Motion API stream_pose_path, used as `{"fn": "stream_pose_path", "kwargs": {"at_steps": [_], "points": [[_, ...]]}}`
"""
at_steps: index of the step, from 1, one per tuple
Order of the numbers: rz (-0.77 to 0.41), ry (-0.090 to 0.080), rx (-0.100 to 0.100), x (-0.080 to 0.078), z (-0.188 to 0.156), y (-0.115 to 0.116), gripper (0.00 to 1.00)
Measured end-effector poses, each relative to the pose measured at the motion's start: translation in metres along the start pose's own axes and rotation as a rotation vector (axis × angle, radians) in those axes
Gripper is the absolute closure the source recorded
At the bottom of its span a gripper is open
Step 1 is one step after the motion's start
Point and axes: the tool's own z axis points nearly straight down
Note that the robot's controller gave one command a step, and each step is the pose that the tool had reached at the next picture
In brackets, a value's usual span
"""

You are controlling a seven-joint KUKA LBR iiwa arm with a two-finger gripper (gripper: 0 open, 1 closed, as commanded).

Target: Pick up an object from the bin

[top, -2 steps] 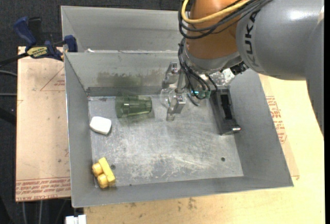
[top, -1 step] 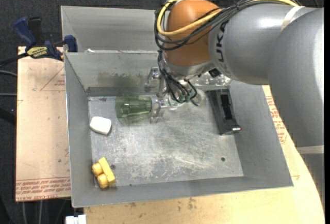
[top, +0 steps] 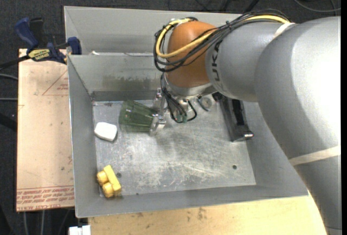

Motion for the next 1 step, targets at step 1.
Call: {"fn": "stream_pose_path", "kwargs": {"at_steps": [1], "points": [[0.0, 0.0, 0.0, 0.0, 0.0, 0.0, 1.0]]}}
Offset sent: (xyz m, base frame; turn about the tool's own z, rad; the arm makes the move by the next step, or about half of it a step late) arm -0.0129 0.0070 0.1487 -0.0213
